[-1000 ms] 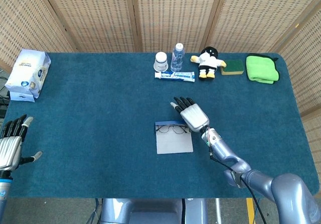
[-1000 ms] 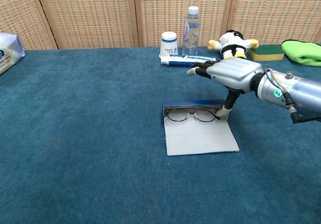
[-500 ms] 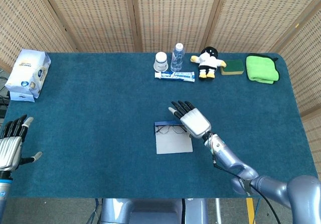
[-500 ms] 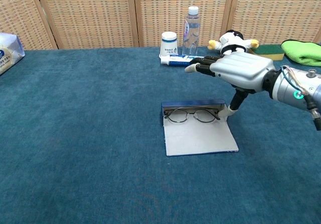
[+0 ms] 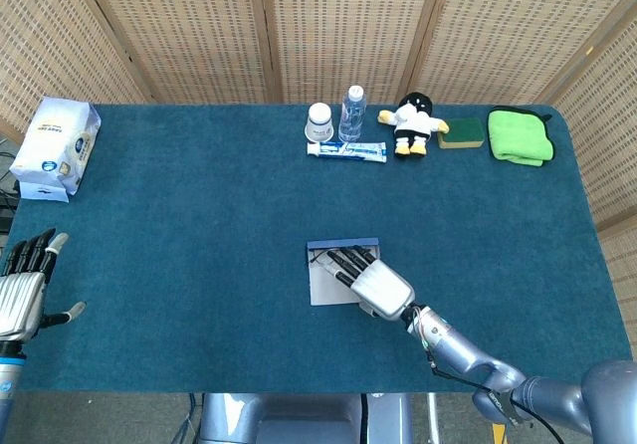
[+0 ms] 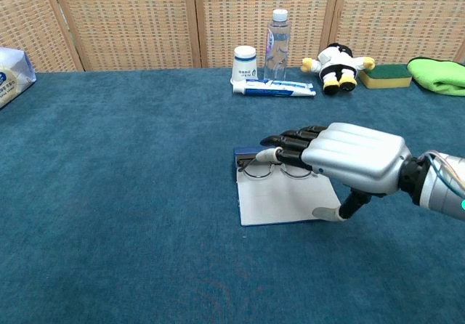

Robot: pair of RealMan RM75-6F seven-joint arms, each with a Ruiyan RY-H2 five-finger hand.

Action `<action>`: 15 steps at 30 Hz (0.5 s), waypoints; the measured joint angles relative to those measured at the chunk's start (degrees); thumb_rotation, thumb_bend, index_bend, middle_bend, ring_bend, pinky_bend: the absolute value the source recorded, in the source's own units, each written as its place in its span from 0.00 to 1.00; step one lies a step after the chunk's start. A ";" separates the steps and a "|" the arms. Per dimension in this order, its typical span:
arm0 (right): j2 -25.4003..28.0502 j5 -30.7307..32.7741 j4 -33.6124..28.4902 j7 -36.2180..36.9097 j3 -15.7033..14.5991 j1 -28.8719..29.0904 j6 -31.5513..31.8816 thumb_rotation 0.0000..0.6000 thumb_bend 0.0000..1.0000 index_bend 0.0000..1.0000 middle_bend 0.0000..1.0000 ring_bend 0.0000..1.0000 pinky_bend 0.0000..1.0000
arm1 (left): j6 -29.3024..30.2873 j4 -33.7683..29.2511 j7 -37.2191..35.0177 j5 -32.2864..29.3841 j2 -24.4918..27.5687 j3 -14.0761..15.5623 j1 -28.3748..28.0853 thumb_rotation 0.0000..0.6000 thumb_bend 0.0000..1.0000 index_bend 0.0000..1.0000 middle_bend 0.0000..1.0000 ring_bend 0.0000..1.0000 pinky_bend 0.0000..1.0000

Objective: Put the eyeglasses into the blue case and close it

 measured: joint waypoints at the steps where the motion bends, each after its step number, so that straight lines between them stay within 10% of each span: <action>1: -0.60 -0.32 0.26 -0.21 -0.15 -0.11 0.06 1.00 0.39 0.00 0.00 0.00 0.11 | 0.03 -0.03 -0.04 0.01 0.02 0.00 0.02 1.00 0.00 0.00 0.00 0.00 0.00; 15: -4.31 -0.20 3.99 -1.16 0.20 -1.02 -1.09 1.00 0.39 0.00 0.00 0.00 0.11 | 0.01 -0.06 -0.61 0.27 0.37 0.03 0.09 1.00 0.00 0.00 0.00 0.00 0.00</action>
